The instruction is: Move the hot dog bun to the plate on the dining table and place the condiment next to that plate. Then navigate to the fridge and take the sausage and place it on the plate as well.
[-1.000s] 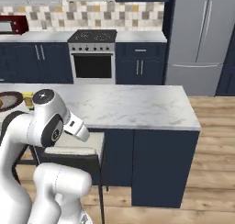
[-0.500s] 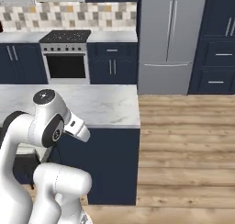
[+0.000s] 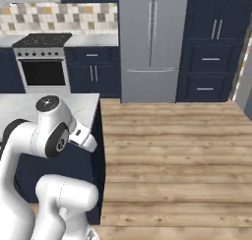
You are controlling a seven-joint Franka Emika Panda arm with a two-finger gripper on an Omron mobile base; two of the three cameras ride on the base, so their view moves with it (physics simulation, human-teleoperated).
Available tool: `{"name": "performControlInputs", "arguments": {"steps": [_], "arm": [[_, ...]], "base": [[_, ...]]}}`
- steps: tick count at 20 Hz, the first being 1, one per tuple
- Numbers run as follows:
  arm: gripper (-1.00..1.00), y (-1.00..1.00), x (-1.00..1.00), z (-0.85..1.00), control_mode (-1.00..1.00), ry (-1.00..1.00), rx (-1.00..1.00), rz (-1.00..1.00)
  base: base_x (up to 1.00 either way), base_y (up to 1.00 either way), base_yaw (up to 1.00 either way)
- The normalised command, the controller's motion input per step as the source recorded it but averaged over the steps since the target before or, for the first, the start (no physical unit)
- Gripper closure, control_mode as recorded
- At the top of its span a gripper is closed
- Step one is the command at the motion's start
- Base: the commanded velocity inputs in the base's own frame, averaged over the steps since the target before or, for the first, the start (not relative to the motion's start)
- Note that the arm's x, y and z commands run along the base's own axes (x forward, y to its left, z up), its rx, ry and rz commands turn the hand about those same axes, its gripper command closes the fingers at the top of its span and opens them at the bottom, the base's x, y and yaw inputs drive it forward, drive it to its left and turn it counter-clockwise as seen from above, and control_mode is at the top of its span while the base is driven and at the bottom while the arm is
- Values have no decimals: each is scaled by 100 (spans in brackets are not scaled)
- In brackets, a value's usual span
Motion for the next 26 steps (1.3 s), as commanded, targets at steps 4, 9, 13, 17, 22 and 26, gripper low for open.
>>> {"name": "performControlInputs", "arguments": {"steps": [4,9,13,17,22,26], "arm": [[-100,0,0,0,100,0,0,0],[-100,0,0,0,100,0,0,0],[-100,0,0,0,100,0,0,0],[-100,0,0,0,100,0,0,0],[-100,0,0,0,100,0,0,0],[-100,0,0,0,100,0,0,0]], "base": [[83,-100,0],[100,-100,0],[100,-84,7],[100,-19,32],[100,-1,36],[100,-21,10]]}}
